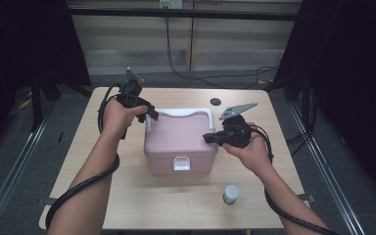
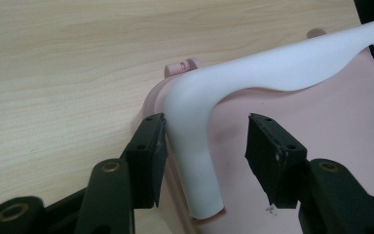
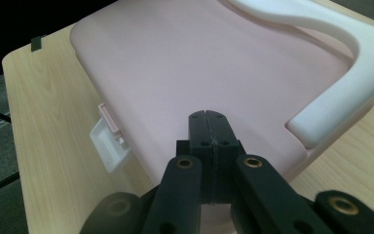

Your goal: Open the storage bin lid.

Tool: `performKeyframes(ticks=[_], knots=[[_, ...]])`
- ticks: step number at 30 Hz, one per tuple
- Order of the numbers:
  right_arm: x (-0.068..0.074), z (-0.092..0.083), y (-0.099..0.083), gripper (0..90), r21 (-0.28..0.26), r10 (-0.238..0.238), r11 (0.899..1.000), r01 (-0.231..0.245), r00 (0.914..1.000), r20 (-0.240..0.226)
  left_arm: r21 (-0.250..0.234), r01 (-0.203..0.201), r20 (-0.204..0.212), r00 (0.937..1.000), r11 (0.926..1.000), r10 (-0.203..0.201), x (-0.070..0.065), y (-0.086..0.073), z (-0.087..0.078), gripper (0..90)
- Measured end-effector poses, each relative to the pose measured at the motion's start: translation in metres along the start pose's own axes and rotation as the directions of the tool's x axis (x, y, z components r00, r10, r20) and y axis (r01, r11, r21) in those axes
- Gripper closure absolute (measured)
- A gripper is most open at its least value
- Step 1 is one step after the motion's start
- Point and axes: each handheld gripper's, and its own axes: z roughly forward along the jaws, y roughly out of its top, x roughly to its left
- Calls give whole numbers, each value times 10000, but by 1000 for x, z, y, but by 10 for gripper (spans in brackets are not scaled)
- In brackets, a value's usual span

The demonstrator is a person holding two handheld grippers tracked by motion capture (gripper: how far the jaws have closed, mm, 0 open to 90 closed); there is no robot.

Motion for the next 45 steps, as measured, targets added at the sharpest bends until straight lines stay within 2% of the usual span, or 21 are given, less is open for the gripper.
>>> performKeyframes(ticks=[26,34,40,45], knots=[[5,4,3,900,59,34,10000,-35,9997,225,-143,-284,-111,9995,9995,283,-4,-6,-16,560],[6,5,4,900,32,-20,10000,20,9998,215,-89,-198,-640,9978,9998,192,-5,-4,-14,682],[6,6,4,900,31,-24,10000,23,9997,243,-63,-389,-870,9955,9992,382,-7,-4,-12,684],[6,6,4,900,-38,-12,10000,13,9998,189,-50,-336,-961,9948,9994,330,-8,-3,-11,686]])
